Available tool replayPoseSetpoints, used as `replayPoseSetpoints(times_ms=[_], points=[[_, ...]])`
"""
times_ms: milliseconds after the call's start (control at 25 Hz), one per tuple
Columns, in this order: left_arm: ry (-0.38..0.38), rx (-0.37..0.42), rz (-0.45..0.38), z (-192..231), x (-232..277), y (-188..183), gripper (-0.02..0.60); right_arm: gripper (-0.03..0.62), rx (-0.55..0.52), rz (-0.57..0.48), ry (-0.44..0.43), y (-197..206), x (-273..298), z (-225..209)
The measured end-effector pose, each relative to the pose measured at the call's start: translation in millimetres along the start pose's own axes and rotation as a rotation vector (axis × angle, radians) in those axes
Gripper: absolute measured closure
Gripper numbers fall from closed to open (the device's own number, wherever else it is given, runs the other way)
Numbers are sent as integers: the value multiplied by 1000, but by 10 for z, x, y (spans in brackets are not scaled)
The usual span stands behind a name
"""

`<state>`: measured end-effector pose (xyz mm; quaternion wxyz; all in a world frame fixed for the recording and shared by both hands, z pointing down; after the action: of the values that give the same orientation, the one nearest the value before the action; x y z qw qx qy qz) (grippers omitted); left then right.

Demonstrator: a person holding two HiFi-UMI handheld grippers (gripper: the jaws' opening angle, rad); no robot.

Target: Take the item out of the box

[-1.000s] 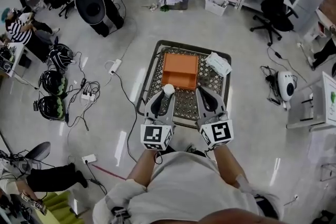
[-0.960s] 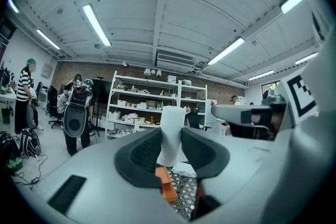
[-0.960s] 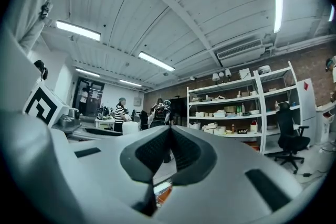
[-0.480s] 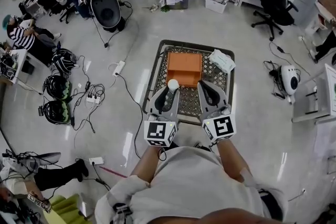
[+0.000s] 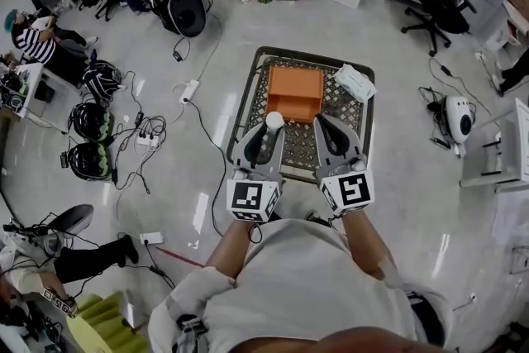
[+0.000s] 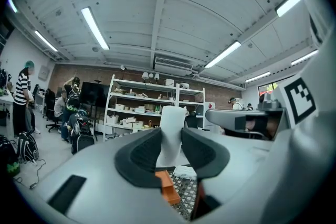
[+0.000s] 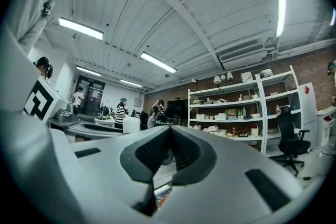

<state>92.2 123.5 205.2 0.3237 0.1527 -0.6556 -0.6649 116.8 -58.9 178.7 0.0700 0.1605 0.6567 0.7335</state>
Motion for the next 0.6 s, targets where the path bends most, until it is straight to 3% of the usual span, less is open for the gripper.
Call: replayPoseSetpoints(times_ms=[600], points=[[-20, -4, -8, -51, -95, 29, 459, 591, -3, -9, -22, -7, -19, 58]])
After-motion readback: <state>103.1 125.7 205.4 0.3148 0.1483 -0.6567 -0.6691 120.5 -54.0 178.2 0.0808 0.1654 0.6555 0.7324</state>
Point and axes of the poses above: the fingertips, and each gripper's own axes: x forward along the fingers, z to its left, y out of its underside, the point moved 10 cm from there along -x, backward along the fingers, and after that the axes turned 13 degrees about z, right-handed, at the moved point
